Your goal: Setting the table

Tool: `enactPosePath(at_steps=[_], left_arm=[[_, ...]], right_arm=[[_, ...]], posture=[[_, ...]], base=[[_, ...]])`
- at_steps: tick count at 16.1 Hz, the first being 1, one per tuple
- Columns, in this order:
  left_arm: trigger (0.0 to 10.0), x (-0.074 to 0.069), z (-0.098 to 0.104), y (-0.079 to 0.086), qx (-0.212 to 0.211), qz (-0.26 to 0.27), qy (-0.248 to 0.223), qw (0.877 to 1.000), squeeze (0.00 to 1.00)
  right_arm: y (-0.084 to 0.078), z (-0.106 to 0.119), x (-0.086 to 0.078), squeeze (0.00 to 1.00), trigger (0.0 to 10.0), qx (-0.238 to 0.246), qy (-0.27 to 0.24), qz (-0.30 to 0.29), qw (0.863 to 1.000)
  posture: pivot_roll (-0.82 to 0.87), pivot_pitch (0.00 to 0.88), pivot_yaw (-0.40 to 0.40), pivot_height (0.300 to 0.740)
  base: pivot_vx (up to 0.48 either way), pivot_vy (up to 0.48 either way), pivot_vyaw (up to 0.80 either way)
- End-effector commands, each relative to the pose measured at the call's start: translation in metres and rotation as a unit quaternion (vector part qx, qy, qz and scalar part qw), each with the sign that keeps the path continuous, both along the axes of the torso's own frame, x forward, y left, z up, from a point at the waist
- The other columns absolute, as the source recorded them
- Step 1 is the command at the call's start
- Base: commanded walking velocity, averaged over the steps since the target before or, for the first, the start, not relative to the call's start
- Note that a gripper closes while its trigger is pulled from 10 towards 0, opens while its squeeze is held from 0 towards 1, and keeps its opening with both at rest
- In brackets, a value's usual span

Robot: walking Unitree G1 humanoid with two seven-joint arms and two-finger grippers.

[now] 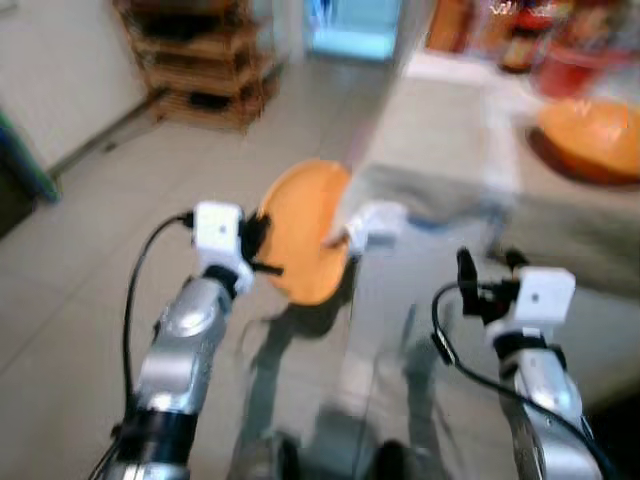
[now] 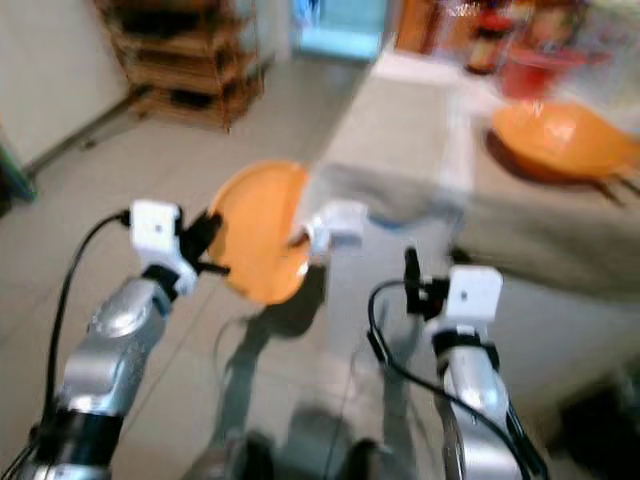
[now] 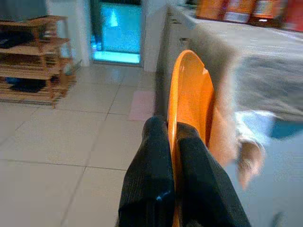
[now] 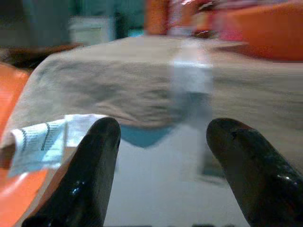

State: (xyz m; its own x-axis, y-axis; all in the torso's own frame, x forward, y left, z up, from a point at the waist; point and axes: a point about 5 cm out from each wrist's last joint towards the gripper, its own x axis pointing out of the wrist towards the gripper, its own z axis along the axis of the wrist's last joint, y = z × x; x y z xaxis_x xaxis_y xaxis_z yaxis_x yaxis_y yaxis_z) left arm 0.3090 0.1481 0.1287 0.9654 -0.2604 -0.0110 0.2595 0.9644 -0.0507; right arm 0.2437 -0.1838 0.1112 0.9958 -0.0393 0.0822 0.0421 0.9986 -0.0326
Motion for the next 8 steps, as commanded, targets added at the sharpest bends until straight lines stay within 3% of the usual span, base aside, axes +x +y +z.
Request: enactPosePath(at_steps=[1, 6, 8], left_arm=[[0.0, 0.003, 0.014, -0.005, -0.001, -0.010, -0.031, 0.999, 0.00], [0.0, 0.012, 0.020, -0.006, 0.006, -0.013, -0.036, 0.999, 0.00], [0.0, 0.013, 0.021, -0.005, 0.006, -0.015, -0.040, 0.999, 0.00]], right_arm=[[-0.005, -0.003, -0.003, 0.00, 10.0, 0.007, 0.005, -0.008, 1.000], [-0.004, -0.004, -0.003, 0.00, 10.0, 0.005, 0.007, -0.007, 1.000], [-0.003, -0.005, -0.004, 0.00, 10.0, 0.006, 0.009, -0.007, 1.000]], posture=[[-0.07, 0.023, 0.025, 0.740], [-0.07, 0.016, 0.026, 0.740], [-0.07, 0.015, 0.027, 0.740]], base=[[0.000, 0.000, 0.00], [0.000, 0.000, 0.00], [0.000, -0.416, 0.00]])
